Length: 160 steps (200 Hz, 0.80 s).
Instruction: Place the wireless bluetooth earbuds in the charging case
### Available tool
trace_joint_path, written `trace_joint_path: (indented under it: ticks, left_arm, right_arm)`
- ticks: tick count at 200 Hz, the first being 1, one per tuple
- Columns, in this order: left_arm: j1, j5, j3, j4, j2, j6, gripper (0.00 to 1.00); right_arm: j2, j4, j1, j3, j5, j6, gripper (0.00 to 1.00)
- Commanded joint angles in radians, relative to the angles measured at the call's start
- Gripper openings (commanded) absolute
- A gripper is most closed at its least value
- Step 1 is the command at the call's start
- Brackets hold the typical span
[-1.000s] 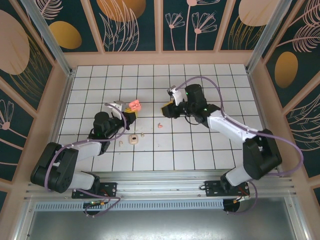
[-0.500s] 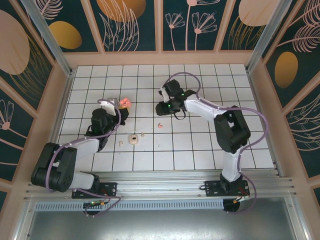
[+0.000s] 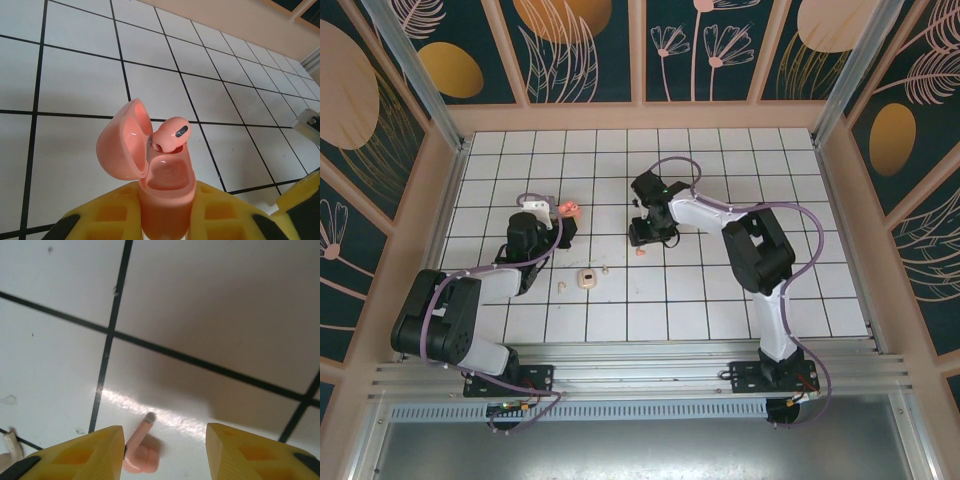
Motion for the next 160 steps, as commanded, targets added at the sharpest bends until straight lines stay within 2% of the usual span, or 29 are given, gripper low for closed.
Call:
trace_joint_path:
  ticks: [1, 68, 93, 160]
  left_arm:
    - [0.008, -0.014, 0.018, -0.01, -0.009, 0.008, 0.1]
    - [0.007, -0.008, 0.02, -0.024, -0.023, 0.028, 0.1]
    - [0.008, -0.004, 0.02, -0.025, -0.025, 0.028, 0.1]
    - [0.008, 0.001, 0.025, -0.025, -0.021, 0.034, 0.1]
  right_arm:
    - [0.029, -0.053, 0.029, 0.035, -0.002, 0.031, 0.47]
    - [0.072, -0.098, 0.043, 0.068, 0.062, 0.039, 0.43]
    - [0.067, -0.102, 0.044, 0.048, 0.073, 0.042, 0.37]
    - [-0.033, -0.08, 0.045, -0.076, 0.087, 0.104, 0.27]
